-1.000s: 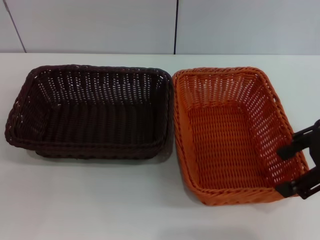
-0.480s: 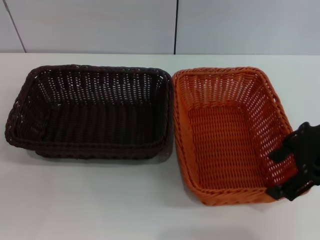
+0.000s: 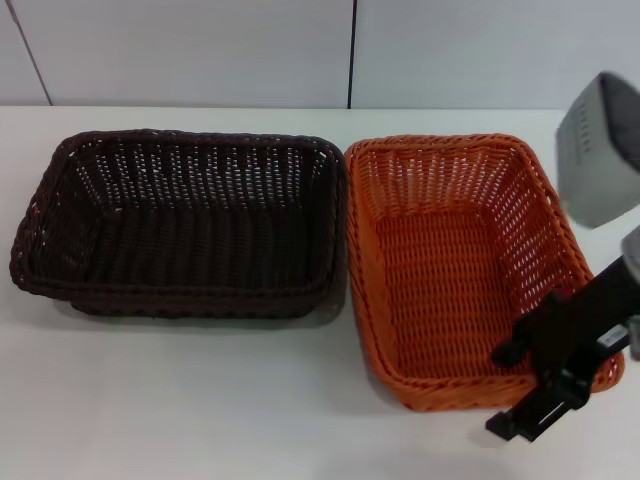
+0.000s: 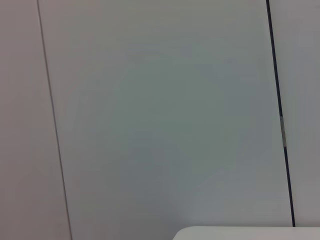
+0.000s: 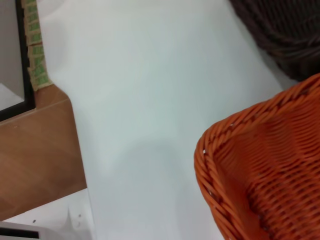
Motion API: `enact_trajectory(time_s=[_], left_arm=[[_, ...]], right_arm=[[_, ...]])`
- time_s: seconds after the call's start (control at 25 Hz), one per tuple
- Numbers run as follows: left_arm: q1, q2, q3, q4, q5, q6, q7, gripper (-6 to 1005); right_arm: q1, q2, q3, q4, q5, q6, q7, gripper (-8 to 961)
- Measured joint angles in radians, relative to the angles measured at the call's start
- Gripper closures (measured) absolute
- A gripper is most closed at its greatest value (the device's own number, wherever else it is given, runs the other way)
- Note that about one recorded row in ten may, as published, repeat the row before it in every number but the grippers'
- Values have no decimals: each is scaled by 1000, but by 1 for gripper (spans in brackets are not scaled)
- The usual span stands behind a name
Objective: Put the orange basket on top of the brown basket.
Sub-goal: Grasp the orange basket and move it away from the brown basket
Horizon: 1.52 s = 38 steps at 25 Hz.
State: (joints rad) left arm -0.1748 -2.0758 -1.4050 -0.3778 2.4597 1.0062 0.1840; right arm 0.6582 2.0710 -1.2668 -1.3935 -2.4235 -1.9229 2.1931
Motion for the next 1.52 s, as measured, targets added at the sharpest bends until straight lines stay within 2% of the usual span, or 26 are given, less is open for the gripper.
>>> enact_trajectory(time_s=[0.36,0.56,0.8,0.88,1.12,1.52], left_arm=[[6,4,11,-1,1,6,0,217],[9,6,11,-3,2,6,0,217],[10,6,11,-2,2,6,0,218],[11,7,11,0,3,6,0,218],[11,7,11,0,5,6,0,218],[11,8,14,2,9,19,0,219]], right_arm=[[-8,3,-89,53,-66,132,55,133],[2,4,-126,46,-66,132,105,135],[-2,4,-137,26,-66,128,108,310],[-7,5,-144,16,-66,128,109,532],[-8,5,-158,10,-66,138,133,664],[0,4,-164,-195,-69,137,269,678]])
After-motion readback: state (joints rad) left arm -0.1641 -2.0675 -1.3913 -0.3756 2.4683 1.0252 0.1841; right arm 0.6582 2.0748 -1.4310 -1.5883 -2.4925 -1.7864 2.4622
